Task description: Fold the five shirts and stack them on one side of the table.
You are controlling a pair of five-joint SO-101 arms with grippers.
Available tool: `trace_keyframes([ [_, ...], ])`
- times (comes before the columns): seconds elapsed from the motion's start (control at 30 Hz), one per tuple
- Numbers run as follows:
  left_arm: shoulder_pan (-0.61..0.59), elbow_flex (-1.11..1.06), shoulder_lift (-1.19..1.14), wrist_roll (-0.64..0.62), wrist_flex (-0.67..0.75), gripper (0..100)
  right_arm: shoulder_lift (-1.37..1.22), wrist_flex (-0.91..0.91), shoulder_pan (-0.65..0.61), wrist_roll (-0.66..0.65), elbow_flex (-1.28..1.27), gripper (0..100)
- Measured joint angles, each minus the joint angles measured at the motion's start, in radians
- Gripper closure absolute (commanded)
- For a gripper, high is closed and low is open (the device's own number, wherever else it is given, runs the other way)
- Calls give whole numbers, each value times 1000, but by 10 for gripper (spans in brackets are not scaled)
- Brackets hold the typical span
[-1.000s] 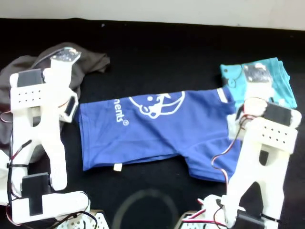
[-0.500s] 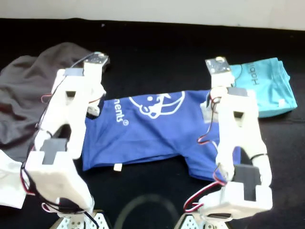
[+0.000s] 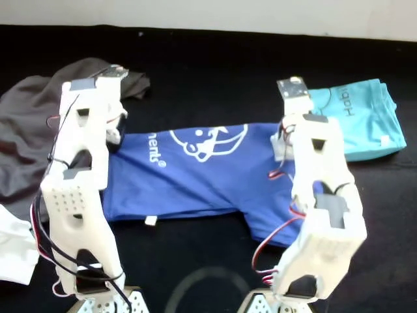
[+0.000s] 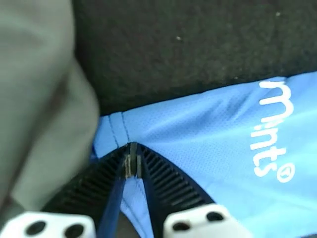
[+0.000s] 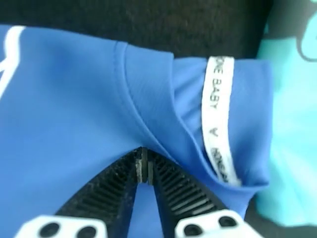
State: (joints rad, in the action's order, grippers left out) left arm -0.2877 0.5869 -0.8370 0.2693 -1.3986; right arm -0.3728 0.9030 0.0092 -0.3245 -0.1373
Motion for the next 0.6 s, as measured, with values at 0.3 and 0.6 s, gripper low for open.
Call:
trace_keyframes([
  [0.3, -17, 485, -264, 3, -204, 992, -121, 91, -8, 0, 226, 993],
  [0.6, -43, 752, -367, 5, -345, 992, -123, 448, -5, 0, 512, 993],
])
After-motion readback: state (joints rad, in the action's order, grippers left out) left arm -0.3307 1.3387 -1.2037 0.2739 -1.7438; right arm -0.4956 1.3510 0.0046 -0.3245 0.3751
